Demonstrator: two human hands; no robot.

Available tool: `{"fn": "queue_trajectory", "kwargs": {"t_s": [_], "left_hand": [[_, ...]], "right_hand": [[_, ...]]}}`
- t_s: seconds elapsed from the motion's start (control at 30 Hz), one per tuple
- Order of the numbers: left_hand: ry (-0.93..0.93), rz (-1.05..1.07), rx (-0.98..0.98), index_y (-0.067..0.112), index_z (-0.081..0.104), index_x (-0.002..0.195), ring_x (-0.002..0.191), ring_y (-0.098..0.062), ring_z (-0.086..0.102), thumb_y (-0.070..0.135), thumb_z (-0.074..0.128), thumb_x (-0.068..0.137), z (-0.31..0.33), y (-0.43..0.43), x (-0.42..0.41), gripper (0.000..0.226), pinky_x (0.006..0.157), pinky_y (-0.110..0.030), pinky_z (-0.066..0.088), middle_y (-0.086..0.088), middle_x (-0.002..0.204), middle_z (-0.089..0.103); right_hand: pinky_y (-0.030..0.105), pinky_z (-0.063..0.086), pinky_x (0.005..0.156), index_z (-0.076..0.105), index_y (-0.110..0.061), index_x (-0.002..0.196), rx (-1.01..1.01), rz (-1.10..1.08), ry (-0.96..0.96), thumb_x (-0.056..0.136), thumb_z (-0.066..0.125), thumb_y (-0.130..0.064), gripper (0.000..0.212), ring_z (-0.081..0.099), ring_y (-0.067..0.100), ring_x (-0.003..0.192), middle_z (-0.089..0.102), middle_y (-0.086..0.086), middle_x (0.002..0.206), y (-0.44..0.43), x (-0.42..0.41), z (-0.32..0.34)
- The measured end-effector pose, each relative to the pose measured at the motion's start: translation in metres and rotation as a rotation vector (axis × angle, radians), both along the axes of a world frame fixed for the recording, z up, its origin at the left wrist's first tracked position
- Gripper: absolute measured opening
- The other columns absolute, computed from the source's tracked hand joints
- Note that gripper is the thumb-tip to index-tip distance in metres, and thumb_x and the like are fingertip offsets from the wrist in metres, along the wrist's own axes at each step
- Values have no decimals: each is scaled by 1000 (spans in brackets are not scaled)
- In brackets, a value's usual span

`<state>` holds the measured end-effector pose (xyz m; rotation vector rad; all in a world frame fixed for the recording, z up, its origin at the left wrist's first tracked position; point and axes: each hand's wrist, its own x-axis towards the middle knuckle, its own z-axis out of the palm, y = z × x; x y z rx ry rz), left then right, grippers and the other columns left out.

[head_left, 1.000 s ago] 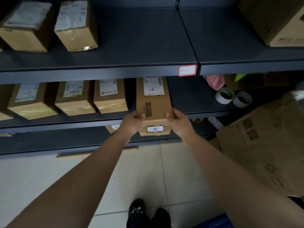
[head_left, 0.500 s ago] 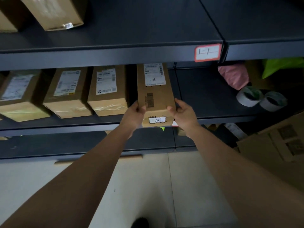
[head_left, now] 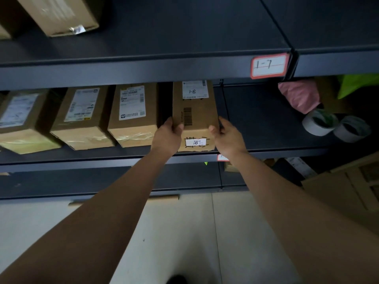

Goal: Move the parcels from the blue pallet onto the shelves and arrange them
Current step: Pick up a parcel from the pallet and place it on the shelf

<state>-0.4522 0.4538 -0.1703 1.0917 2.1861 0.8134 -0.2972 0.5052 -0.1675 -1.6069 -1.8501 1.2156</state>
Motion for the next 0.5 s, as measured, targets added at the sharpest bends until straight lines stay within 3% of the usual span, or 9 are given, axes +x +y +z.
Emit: {"fn": "queue_trajectory", "kwargs": {"t_s": [0.1,0.27,0.37,0.5], "left_hand": [[137,-96,-44,12,45,132,115,-32,56,31,48,99,8,-4,-2,37,87,-34,43,-12,124,60],[315,-234,-125,16,37,141,122,-33,50,31,57,93,31,-18,-3,55,99,-43,46,-12,131,54],[427,-321,-120,12,39,140,127,-30,42,26,61,91,52,-31,2,56,105,-43,40,-10,137,47],[538,-425,-102,11,43,136,125,-28,42,24,63,88,85,-54,11,54,102,-43,41,-9,134,50]], "right_hand": [[35,45,96,34,-20,147,15,41,-119,101,45,-34,50,55,26,121,57,8,133,-5,3,12],[39,43,98,35,-20,145,87,142,-315,98,52,-31,51,49,30,124,51,11,136,-21,11,41],[39,43,97,39,-18,142,159,206,-417,95,57,-33,53,45,30,126,52,10,134,-33,18,59],[38,41,99,41,-17,140,253,278,-523,93,60,-34,53,43,27,126,50,8,135,-56,34,90]]}}
